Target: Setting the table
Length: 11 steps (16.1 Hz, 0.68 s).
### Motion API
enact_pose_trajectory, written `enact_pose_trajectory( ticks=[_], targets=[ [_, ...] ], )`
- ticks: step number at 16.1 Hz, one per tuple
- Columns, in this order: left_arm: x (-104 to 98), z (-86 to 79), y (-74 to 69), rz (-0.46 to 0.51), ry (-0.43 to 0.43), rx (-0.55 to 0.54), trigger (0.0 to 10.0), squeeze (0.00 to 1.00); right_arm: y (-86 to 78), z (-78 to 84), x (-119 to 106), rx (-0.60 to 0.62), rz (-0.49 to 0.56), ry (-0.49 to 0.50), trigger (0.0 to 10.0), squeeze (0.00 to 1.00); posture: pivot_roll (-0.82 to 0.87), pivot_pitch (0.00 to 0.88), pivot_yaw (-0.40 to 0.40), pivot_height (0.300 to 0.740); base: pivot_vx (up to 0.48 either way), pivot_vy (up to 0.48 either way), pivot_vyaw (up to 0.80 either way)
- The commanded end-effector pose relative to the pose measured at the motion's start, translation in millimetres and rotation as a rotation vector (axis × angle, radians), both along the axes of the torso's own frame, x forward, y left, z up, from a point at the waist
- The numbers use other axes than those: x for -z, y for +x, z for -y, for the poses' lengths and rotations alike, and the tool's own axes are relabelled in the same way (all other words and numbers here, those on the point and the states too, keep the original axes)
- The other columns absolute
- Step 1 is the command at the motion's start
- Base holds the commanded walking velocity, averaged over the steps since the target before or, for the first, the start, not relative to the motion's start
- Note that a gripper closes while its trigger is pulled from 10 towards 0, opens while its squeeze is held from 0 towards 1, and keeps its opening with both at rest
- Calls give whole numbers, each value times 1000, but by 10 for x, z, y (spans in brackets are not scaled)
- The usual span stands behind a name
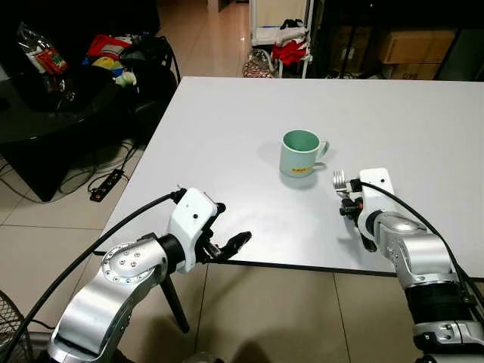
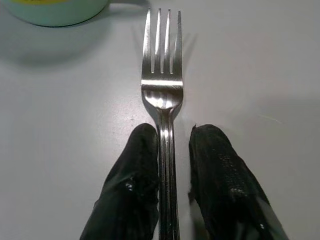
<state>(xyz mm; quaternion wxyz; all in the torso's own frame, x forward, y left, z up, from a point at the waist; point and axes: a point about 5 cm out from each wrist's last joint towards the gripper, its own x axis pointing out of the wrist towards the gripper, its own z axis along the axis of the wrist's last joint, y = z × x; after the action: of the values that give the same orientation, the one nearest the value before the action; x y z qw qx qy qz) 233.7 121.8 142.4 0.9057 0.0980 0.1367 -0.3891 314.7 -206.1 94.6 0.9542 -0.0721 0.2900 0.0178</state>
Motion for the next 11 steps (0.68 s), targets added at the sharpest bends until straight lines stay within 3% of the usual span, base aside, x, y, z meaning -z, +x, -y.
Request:
enact_pose_trajectory(
  ticks=[1,4,7,8,11],
  targets=[
    [-16,-17,25,20,23,-5,10000,0,11,-35,21,6,-10,20,10000,1000,80,0,50,740,0,0,0],
    [-34,-32,49,39,29,-18,10000,0,8,-40,-120,19,40,40,10000,1000,80,0,48,740,0,0,0],
    [-113,-105,141,103,14,-103,10000,0,-81,-68,-446,-5,193,134,10000,1000,75,0,47,740,0,0,0],
    [-178,-160,180,151,-11,-173,10000,0,-175,-92,-617,-40,280,156,10000,1000,68,0,48,740,0,0,0],
    [-239,-269,158,219,-50,-334,10000,0,-473,-265,-732,-160,358,113,10000,1000,67,0,43,740,0,0,0]
  ],
)
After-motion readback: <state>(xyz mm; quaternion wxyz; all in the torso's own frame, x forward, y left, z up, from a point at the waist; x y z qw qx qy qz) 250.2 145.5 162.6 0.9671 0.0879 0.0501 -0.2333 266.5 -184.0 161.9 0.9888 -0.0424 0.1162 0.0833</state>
